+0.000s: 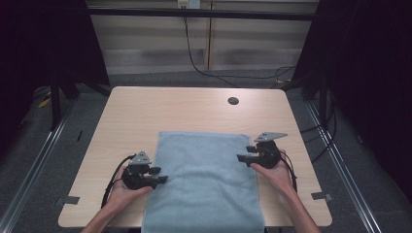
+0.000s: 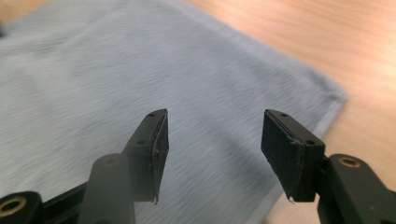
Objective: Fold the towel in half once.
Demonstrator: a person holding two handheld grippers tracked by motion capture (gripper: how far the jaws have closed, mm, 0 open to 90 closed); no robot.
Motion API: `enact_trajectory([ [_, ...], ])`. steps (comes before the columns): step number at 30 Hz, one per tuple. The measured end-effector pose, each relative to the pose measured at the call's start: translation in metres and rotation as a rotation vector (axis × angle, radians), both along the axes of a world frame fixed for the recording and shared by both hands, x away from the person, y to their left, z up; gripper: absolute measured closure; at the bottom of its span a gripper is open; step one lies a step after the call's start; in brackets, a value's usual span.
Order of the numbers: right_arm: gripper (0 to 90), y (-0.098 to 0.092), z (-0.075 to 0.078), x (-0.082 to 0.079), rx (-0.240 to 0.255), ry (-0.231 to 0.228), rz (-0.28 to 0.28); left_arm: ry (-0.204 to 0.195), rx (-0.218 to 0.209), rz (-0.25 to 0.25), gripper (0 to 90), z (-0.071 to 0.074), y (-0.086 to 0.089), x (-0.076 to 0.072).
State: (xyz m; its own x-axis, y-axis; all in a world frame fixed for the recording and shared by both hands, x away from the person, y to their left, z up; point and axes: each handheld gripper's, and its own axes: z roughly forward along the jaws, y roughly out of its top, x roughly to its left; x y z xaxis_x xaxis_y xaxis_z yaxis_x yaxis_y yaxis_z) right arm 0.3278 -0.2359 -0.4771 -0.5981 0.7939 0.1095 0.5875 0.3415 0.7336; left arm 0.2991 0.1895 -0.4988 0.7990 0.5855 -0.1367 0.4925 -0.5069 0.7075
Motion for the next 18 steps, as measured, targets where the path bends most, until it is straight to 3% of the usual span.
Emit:
enact_trajectory([
  [2,39.6,0.0,-0.004,0.016,-0.033,0.004,-0.02,-0.014,-0.003,-0.013,49.3,-0.001,-0.003,0.0],
  [4,39.1,-0.004,-0.007,0.03,0.002,-0.003,-0.051,-0.012,-0.01,-0.022,48.4,-0.002,-0.002,0.001],
  [6,35.6,-0.005,-0.012,0.042,-0.038,0.005,-0.075,-0.008,-0.02,-0.032,48.4,-0.002,0.0,0.001],
  [8,35.5,-0.006,-0.017,0.051,-0.032,0.014,-0.089,-0.003,-0.018,-0.027,49.6,-0.002,0.0,0.001],
  [9,34.6,-0.006,-0.018,0.054,-0.052,0.001,-0.1,-0.01,-0.008,-0.028,49.5,-0.002,0.0,0.0],
  [13,35.9,-0.007,-0.018,0.065,-0.005,-0.023,-0.116,-0.006,-0.008,-0.029,49.2,-0.001,0.0,0.0],
  [15,35.9,-0.004,-0.02,0.069,-0.08,-0.018,-0.118,0.005,-0.019,-0.028,49.3,-0.001,0.001,0.001],
  [18,36.6,-0.005,-0.026,0.069,-0.07,-0.004,-0.124,0.018,-0.019,-0.025,49.6,0.0,0.002,0.002],
])
